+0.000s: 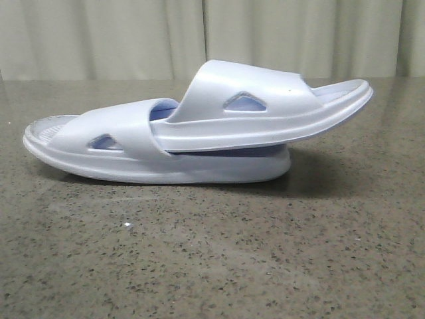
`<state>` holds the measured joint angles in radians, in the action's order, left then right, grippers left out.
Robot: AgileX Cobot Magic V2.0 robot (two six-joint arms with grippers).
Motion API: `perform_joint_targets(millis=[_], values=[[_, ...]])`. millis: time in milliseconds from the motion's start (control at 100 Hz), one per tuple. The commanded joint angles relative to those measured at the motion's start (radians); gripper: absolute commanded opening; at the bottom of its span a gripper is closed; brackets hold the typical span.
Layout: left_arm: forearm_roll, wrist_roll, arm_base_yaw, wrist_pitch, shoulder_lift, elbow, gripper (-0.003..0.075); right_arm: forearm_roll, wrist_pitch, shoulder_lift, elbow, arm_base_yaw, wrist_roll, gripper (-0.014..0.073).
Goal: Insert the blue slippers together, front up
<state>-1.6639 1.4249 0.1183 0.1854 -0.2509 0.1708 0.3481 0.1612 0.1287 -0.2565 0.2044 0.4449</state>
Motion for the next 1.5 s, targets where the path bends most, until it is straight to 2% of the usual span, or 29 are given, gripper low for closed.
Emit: perform_joint_targets(millis=[0,630,780,850,930,980,1030,1080,1090,1130,1140,1160,1270,1390,1490], values=[[-0.012,0.001,0.007,0.008,-0.006,0.027,0.0016,-0.001,-0.08,0.009,-0.024,-0.004,-0.001,-0.0107],[-0.012,0.001,0.007,0.008,-0.006,0.027,0.0016,-0.001,-0.08,0.009,-0.024,-0.004,-0.001,-0.0107],[-0.012,0.001,0.007,-0.032,-0.004,0.026,0.0016,-0.001,-0.08,0.009,-0.024,-0.004,-0.001,-0.0107],[0.03,0.001,0.007,-0.045,0.009,0.026,0.0016,-0.001,-0.08,0.009,-0.024,-0.004,-0.001,-0.0107],[0.18,-0.016,0.007,-0.034,0.028,0.026,0.0016,-0.001,-0.08,0.009,-0.024,-0.004,-0.001,-0.0107],[0.304,-0.079,0.007,-0.026,0.041,0.026,0.0016,-0.001,-0.08,0.009,-0.024,-0.004,-0.001,-0.0107],[0.452,-0.204,0.007,-0.026,0.057,0.025,0.0016,-0.001,-0.08,0.009,-0.024,-0.004,-0.001,-0.0107],[0.598,-0.37,0.007,-0.026,0.069,0.025,0.0016,-0.001,-0.08,0.009,-0.024,-0.004,-0.001,-0.0107],[0.677,-0.423,0.007,-0.026,0.073,0.023,0.0016,-0.001,-0.08,0.009,-0.024,-0.004,-0.001,-0.0107],[0.809,-0.588,0.007,-0.024,0.084,0.02,0.0016,-0.001,-0.08,0.009,-0.024,-0.004,-0.001,-0.0107],[0.837,-0.588,0.007,-0.024,0.086,0.02,0.0016,-0.001,-0.08,0.009,-0.024,-0.004,-0.001,-0.0107],[0.943,-0.694,0.007,-0.02,0.092,0.018,0.0016,-0.001,-0.08,0.009,-0.024,-0.004,-0.001,-0.0107],[1.26,-1.041,0.007,-0.017,0.125,-0.009,0.0016,-0.001,-0.08,0.009,-0.024,-0.004,-0.001,-0.0107],[1.459,-1.247,0.007,-0.047,0.166,-0.058,0.0016,-0.001,-0.08,0.009,-0.024,-0.004,-0.001,-0.0107],[1.528,-1.294,0.007,-0.105,0.205,-0.103,0.0016,-0.001,-0.08,0.009,-0.024,-0.004,-0.001,-0.0107]])
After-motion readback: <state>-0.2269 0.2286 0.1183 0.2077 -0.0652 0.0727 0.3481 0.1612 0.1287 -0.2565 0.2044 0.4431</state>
